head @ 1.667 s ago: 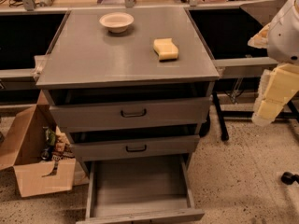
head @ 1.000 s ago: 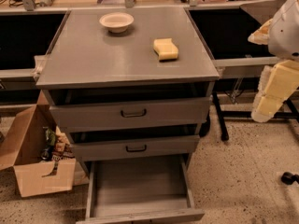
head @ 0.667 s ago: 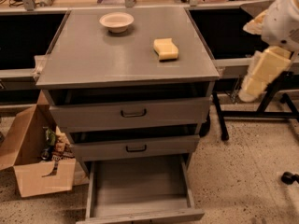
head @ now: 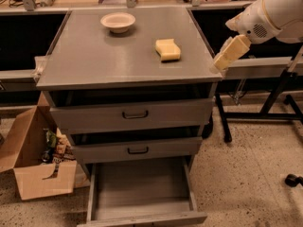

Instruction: Place sponge into bottom drawer

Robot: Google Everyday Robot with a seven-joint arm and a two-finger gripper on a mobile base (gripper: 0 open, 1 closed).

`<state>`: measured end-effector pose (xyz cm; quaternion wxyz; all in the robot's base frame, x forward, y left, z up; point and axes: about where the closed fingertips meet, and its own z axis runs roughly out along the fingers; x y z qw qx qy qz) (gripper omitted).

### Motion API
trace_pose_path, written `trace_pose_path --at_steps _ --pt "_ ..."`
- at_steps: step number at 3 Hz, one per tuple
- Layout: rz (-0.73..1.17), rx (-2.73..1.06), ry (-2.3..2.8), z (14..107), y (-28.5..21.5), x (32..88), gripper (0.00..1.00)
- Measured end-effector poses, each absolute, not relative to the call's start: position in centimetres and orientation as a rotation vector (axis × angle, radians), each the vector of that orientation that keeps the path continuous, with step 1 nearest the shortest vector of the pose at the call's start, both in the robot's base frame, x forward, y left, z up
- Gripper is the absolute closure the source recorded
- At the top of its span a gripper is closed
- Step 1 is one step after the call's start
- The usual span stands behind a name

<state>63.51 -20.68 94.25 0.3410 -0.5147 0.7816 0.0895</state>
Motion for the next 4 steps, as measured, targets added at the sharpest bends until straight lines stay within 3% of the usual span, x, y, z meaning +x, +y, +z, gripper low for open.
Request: trace_pose_path --at_steps 1,4 --pt "0.233 -1.339 2.033 94.2 -20.7 63.5 0.0" --pt "0.376 -1.036 1.973 89.8 -17.9 75.7 0.0"
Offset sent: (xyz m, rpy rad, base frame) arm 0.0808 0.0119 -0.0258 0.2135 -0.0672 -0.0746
